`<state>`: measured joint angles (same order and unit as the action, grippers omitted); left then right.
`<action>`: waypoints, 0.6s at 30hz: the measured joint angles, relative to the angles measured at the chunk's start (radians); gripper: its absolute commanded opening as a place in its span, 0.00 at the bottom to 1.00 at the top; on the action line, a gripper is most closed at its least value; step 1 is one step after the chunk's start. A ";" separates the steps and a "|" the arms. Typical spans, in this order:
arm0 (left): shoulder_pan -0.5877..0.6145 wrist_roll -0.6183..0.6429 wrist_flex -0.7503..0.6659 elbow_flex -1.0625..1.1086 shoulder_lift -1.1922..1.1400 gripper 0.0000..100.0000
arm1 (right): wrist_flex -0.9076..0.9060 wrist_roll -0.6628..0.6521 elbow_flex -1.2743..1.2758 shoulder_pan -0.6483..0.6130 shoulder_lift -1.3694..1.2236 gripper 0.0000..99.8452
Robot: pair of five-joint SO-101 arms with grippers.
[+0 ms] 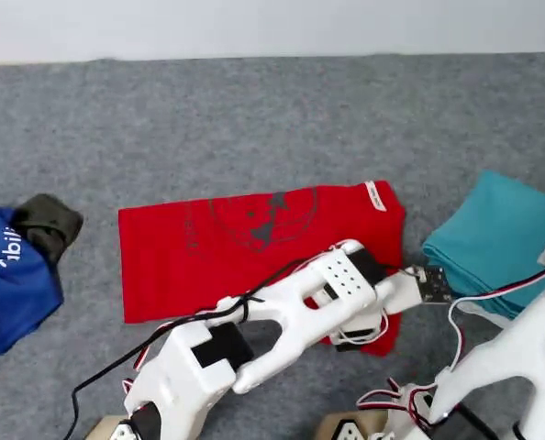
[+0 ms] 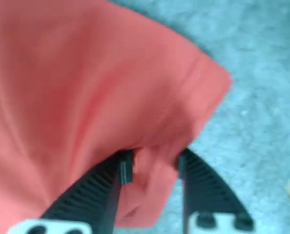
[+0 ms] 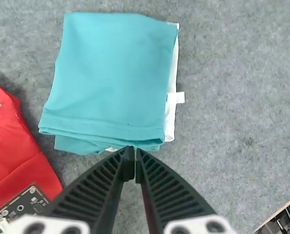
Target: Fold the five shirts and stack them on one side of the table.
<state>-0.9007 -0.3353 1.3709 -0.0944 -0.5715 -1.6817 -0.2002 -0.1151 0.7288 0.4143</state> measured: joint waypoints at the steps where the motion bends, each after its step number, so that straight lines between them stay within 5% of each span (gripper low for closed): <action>1: -0.002 0.002 0.000 0.000 -0.002 0.04 | -0.003 0.000 0.000 0.000 0.000 0.01; 18: 0.054 0.000 0.098 -0.097 0.078 0.00 | -0.048 0.000 0.000 0.000 0.000 0.01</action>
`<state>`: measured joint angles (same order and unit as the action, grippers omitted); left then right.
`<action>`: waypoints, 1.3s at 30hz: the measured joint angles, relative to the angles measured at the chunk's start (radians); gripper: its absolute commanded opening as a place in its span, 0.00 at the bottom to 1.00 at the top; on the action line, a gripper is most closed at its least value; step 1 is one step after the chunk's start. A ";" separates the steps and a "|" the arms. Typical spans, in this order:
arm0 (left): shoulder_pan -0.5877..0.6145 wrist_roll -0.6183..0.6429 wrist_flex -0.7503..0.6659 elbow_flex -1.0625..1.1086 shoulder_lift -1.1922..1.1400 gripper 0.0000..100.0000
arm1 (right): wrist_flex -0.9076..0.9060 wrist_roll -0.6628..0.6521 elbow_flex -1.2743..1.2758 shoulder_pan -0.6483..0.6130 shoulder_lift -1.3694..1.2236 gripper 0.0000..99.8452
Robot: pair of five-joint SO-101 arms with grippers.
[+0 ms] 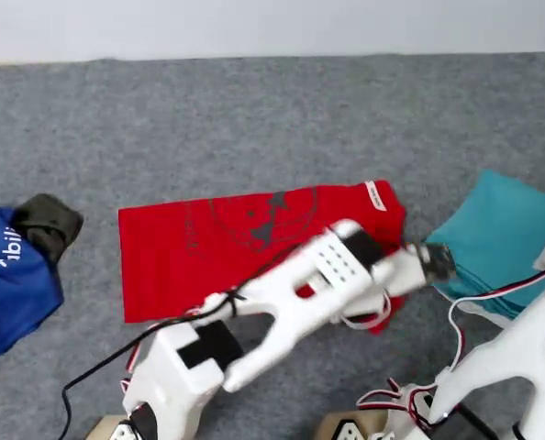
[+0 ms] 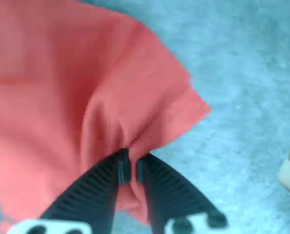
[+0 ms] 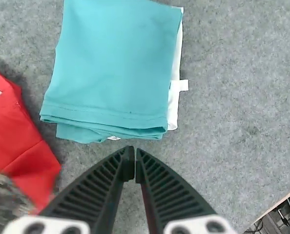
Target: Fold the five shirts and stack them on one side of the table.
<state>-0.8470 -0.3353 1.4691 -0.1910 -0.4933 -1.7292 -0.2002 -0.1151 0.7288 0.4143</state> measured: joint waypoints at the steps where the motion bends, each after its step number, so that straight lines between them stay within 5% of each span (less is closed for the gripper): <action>1: 0.026 0.000 0.000 -0.012 0.000 0.00 | -0.005 0.000 0.000 0.000 0.000 0.01; 9: 0.180 -0.011 -0.061 -0.031 0.000 0.01 | -0.012 0.000 0.000 0.000 0.000 0.01; 15: 0.226 -0.012 -0.129 -0.031 0.000 0.12 | -0.012 0.000 0.000 0.000 0.000 0.01; 28: 0.344 -0.028 -0.189 -0.037 -0.087 0.12 | -0.012 0.000 0.000 0.000 0.037 0.01; 39: 0.278 -0.034 0.025 -0.262 -0.087 0.11 | -0.012 0.000 0.000 0.000 0.081 0.01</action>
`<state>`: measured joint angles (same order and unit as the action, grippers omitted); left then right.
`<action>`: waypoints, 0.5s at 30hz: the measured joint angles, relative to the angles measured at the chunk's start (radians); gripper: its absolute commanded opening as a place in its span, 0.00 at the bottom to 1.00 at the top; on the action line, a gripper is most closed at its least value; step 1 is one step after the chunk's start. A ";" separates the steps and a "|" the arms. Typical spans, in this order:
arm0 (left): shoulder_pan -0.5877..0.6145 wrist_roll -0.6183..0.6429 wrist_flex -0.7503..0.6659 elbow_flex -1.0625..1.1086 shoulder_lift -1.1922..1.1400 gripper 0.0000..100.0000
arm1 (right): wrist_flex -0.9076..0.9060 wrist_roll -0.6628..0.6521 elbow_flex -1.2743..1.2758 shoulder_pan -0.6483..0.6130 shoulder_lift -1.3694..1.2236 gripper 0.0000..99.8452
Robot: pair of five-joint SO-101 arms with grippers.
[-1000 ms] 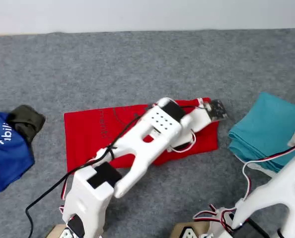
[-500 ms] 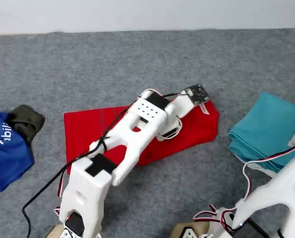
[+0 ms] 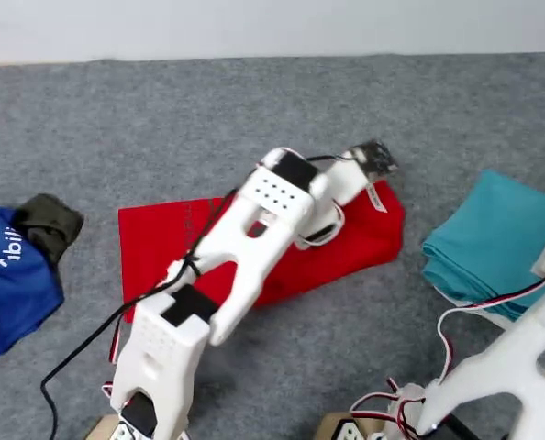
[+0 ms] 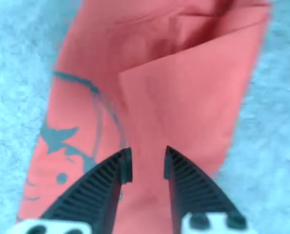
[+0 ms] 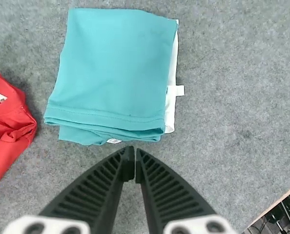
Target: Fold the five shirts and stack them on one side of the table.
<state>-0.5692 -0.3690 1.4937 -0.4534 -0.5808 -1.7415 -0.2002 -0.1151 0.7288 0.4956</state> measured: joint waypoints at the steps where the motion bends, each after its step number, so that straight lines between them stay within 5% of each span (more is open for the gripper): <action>1: -0.017 0.000 0.008 -0.003 0.000 0.11 | 0.000 0.000 0.000 0.000 0.000 0.01; 15: -0.126 0.037 -0.025 -0.014 -0.161 0.11 | -0.008 0.000 0.000 0.000 0.025 0.01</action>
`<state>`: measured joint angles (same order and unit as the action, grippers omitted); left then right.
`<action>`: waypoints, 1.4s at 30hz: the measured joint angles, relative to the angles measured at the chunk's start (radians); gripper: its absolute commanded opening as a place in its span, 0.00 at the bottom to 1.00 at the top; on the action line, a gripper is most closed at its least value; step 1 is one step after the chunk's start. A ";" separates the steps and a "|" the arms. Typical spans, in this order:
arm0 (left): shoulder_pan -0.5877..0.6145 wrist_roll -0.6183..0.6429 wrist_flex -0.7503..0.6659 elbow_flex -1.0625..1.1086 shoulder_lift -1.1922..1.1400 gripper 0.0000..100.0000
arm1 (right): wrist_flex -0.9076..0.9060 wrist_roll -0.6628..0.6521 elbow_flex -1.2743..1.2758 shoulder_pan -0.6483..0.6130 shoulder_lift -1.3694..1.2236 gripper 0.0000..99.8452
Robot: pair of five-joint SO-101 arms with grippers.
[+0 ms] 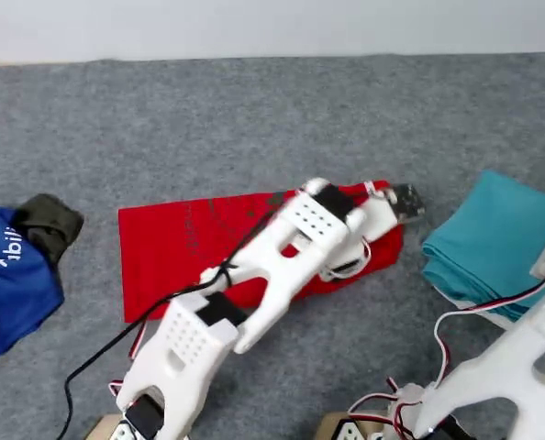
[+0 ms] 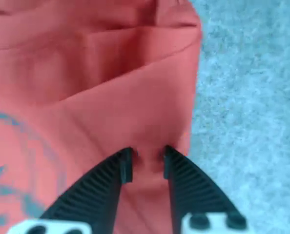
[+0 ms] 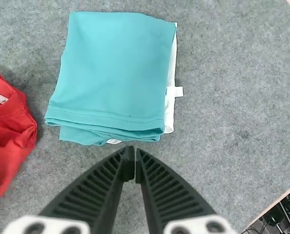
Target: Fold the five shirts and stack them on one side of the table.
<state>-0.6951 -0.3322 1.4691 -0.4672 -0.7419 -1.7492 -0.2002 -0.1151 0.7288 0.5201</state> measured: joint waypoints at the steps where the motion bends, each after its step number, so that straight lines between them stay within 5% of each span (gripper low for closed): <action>1: -0.015 0.000 0.000 0.000 -0.009 0.11 | 0.000 0.000 0.000 0.000 0.000 0.01; 9: -0.058 -0.003 0.000 0.000 -0.012 0.11 | 0.000 0.000 0.000 0.000 0.000 0.01; 28: 0.046 -0.026 0.002 0.000 0.098 0.11 | 0.000 0.005 0.000 -0.089 0.000 0.01; 42: 0.074 -0.032 -0.018 -0.077 -0.029 0.11 | 0.000 0.005 0.000 -0.094 0.000 0.01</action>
<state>-0.6214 -0.3644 1.4507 -0.5439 -0.7710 -1.7492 -0.1956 -0.1151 0.6352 0.5201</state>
